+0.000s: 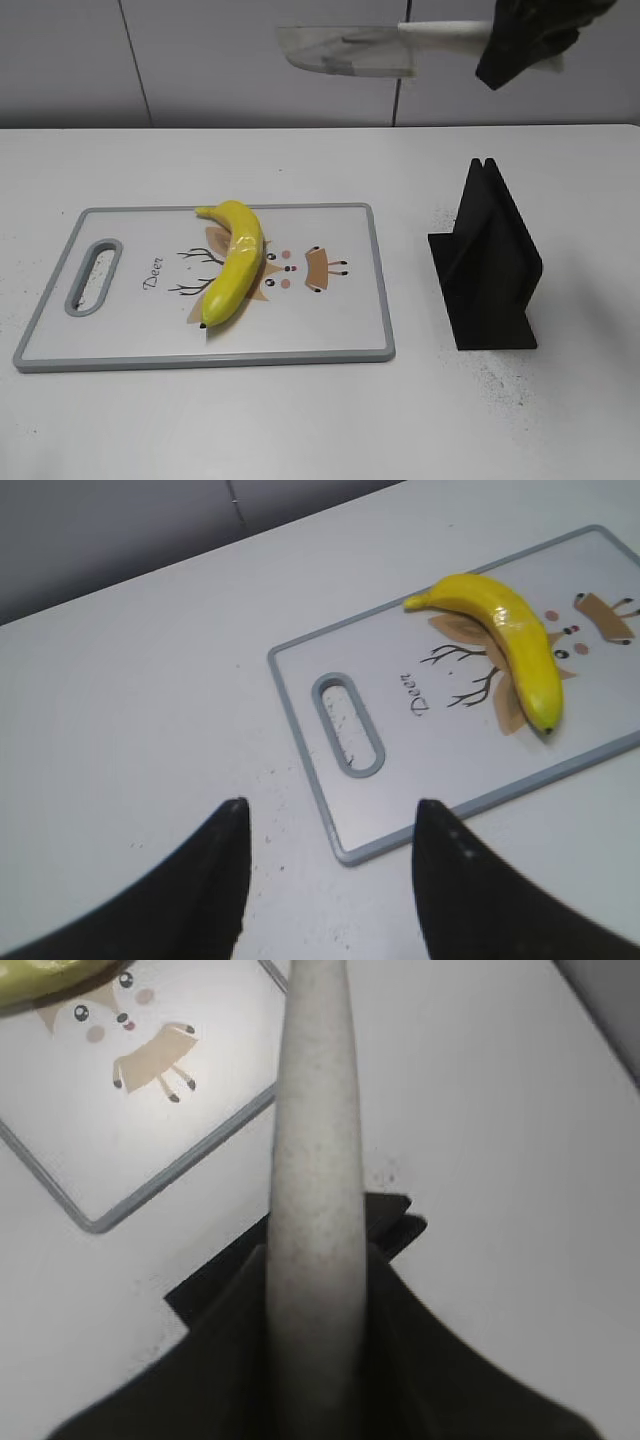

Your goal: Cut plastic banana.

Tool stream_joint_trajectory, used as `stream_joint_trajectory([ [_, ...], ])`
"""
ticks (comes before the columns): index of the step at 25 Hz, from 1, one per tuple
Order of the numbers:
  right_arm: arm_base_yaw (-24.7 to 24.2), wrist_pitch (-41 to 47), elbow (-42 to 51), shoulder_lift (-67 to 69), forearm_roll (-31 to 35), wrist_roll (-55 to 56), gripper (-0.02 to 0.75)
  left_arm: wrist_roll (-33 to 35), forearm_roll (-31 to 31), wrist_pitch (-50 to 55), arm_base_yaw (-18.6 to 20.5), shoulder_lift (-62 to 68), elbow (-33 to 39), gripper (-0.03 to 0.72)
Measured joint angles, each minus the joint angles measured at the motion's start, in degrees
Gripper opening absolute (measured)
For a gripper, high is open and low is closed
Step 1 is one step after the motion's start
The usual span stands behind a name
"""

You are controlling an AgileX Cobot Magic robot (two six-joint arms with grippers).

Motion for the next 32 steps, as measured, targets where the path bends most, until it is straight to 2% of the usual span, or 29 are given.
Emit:
stream_joint_trajectory([
  [6, 0.00, -1.37, -2.46, 4.02, 5.33, -22.07, 0.162, 17.09, -12.09, -4.10, 0.00, 19.38, -6.55, 0.499],
  [11, 0.00, -1.64, -2.51, 7.22, 10.36, -32.37, 0.162, 38.70, -20.12, 0.37, 0.00, 34.99, -16.17, 0.499],
  [14, 0.00, -1.91, -2.56, 9.40, 13.49, -36.42, 0.162, 46.73, -23.86, 0.21, 0.00, 43.47, -21.96, 0.499],
  [18, 0.00, -2.42, -2.62, 12.50, 17.72, -40.34, 0.162, 53.33, -27.28, -0.30, -0.63, 53.23, -29.13, 0.499],
  [25, 0.00, -2.92, -2.64, 15.80, 25.56, -49.52, 0.162, 63.95, -28.03, 2.83, -5.76, 65.88, -37.21, 0.499],
  [32, 0.00, -4.32, -2.75, 17.15, 26.72, -50.59, 0.162, 65.25, -21.39, 3.40, -6.92, 74.19, -39.20, 0.499],
])
